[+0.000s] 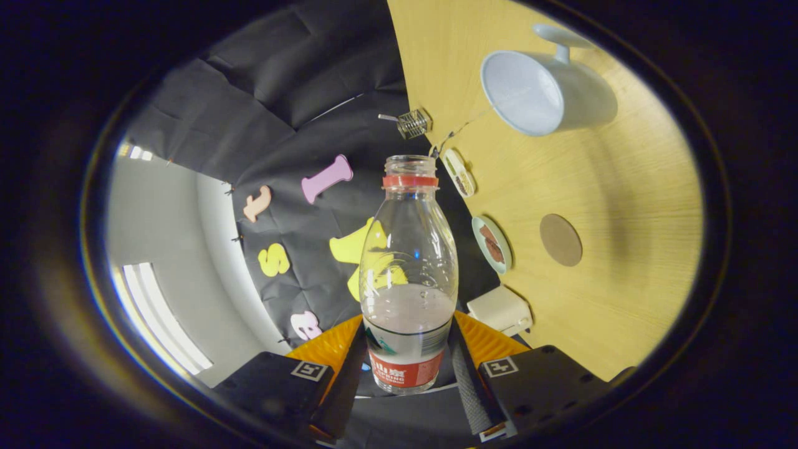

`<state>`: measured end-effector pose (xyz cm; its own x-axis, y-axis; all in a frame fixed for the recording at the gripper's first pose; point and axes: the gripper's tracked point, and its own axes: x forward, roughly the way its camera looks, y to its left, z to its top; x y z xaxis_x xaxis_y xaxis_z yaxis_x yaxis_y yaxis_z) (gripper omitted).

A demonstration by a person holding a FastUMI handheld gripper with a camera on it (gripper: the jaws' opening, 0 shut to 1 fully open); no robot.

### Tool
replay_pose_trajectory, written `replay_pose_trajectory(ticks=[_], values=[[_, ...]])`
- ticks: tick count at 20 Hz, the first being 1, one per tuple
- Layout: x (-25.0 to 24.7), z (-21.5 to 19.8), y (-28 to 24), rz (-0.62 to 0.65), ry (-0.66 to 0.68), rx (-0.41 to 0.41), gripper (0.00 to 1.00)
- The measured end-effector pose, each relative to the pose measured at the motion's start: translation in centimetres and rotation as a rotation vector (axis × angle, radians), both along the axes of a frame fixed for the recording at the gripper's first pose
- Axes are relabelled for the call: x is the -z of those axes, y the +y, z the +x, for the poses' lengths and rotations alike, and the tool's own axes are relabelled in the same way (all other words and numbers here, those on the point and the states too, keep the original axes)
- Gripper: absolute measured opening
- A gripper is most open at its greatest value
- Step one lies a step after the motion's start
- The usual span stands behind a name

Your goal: Take the bottle from table, then pour the juice into the cup, finally place the bottle on the coaster

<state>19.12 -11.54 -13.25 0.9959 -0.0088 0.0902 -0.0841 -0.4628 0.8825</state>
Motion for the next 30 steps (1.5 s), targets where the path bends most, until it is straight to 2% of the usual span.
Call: replay_pose_trajectory(ticks=[22, 30], values=[[-2.0, -0.1, -2.4, 0.15, -0.033, 0.065, 0.75], [-2.2, -0.6, -2.9, 0.12, -0.035, 0.079, 0.75]])
